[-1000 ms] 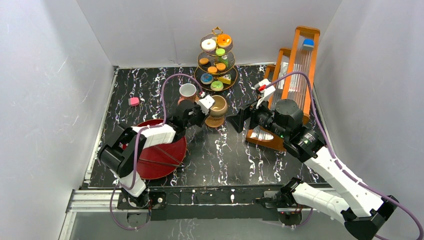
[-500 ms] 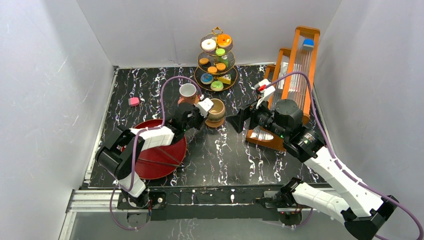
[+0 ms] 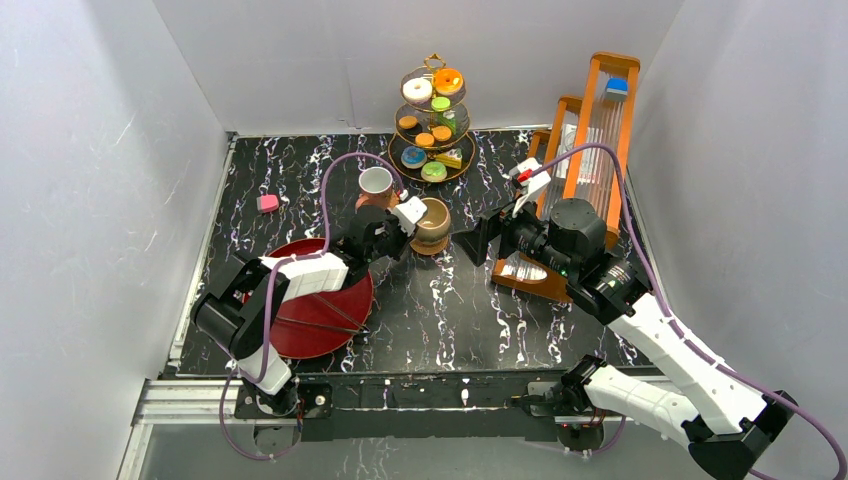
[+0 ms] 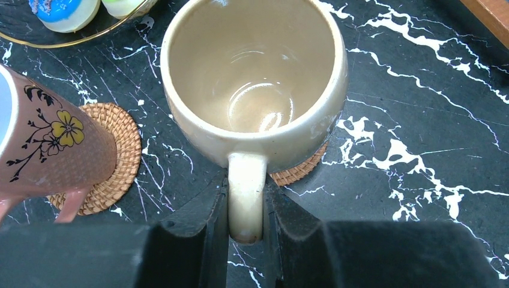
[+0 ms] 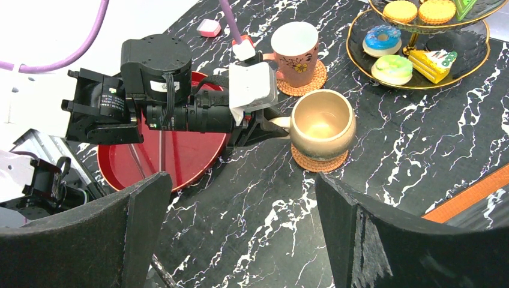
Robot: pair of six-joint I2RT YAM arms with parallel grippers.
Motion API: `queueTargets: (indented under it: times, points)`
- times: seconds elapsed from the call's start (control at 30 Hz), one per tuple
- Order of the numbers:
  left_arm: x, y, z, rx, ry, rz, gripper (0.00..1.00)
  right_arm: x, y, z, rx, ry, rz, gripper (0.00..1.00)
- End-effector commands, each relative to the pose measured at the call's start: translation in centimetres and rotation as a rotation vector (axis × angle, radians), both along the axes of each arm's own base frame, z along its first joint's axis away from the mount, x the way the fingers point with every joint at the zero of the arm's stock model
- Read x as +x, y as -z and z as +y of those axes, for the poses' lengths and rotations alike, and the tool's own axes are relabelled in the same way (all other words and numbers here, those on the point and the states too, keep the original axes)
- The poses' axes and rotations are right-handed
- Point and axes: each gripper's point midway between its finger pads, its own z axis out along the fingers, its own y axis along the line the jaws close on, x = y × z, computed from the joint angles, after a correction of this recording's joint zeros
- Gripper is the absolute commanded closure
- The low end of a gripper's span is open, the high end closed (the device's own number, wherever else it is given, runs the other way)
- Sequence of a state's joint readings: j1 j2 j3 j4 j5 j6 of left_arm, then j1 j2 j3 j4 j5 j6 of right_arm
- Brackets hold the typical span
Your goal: Serve the afternoon tea
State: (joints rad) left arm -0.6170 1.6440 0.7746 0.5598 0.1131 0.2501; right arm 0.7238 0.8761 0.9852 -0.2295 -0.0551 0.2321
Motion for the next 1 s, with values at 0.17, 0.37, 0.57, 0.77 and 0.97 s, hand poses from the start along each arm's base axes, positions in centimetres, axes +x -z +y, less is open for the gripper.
queueTargets:
  times: [0.17,0.37,0.57,0.77,0.97]
  points:
    - [1.3,-4.9,-1.0,-0.104,0.01,-0.136,1.0,0.4,-2.2,0.3,0.053,0.0,-0.064,0.01]
    - [1.1,-4.3,-0.7,-0.094,0.004,-0.126,1.0,0.5,-2.1,0.4,0.052,-0.003,-0.062,0.01]
    - [1.0,-3.7,-0.5,-0.083,0.001,-0.122,1.0,0.4,-2.1,0.4,0.053,-0.005,-0.06,0.01]
    - [0.9,-3.5,-0.5,-0.084,0.005,-0.118,0.93,0.5,-2.0,0.4,0.053,-0.004,-0.059,0.01]
    - [0.9,-4.0,-0.5,-0.091,0.005,-0.128,0.74,0.5,-1.8,0.4,0.051,-0.004,-0.058,0.01]
